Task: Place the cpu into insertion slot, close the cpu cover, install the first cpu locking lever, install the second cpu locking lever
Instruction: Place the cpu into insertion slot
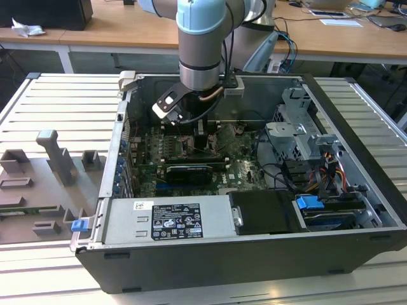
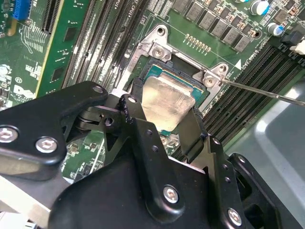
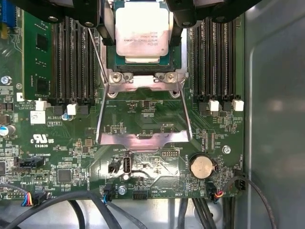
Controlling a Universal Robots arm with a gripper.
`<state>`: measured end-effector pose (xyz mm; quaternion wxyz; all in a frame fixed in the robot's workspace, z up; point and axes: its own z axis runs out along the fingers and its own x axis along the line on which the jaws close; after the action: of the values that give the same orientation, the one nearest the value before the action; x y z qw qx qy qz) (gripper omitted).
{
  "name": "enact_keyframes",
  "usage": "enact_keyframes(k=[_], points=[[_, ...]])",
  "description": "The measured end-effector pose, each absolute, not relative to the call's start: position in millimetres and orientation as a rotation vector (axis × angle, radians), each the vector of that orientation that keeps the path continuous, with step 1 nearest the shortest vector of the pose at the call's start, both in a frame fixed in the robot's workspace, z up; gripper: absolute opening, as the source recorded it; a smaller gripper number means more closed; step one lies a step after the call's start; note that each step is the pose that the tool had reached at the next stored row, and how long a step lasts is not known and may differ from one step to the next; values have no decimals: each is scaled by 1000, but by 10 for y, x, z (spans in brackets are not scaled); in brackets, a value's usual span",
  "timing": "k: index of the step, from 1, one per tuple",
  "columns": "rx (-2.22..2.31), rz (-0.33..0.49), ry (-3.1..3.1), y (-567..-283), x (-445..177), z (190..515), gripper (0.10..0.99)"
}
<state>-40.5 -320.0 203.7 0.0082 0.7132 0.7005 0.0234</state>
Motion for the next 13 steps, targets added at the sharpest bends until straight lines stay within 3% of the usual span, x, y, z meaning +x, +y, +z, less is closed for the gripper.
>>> enact_keyframes(k=[13], points=[[2229,73,2190,-3190,-403,2005,549]])
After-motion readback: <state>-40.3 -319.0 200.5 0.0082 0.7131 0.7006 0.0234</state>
